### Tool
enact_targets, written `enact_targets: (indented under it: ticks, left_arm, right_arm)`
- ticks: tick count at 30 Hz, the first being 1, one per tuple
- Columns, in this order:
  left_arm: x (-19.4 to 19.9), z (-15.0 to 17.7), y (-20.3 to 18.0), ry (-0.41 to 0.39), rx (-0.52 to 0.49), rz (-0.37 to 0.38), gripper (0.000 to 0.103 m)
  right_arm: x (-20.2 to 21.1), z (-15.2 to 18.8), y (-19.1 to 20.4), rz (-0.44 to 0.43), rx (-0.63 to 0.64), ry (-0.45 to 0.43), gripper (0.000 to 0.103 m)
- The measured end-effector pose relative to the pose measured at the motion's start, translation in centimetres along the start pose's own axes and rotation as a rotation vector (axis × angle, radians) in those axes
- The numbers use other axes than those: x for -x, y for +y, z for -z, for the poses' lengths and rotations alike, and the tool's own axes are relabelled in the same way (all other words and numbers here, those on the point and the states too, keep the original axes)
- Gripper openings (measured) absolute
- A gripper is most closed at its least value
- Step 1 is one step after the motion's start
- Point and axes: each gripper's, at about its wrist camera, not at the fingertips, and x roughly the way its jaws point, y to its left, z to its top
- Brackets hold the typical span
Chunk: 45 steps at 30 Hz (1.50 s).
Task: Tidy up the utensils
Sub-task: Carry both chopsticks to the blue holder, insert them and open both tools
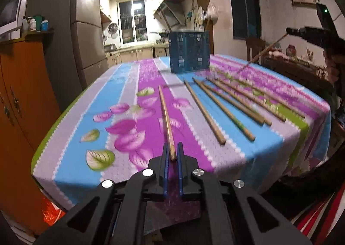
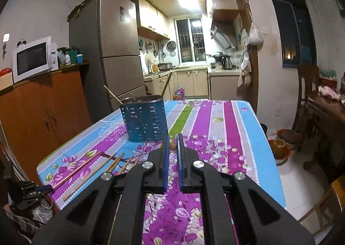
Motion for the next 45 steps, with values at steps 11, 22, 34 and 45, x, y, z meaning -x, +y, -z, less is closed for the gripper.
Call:
enact_targets:
  ticks: [11,22,34,45]
  left_arm:
    - [2.0,-7.2,2.3,-0.134,0.027,0.042,0.008]
    - [1.6,-16.5,4.4,-0.185,0.056,0.115,0.008]
    - [2.0,-22.0,2.8,-0.231,0.012,0.154,0.007]
    - [2.1,-25.8,1.0,-0.298,0.010,0.228,0.007]
  right_arm:
    - [-0.8,-2.8,1.9,-0.006,0.062,-0.035,0.005]
    - [-1.1,-5.8,4.5,-0.013,0.167,-0.060,0.005]
    - [-1.5,-7.8,7.2,-0.047,0.240,-0.066,0.005]
    - [-2.8,-9.5,7.5,-0.101,0.211,-0.051,0.005]
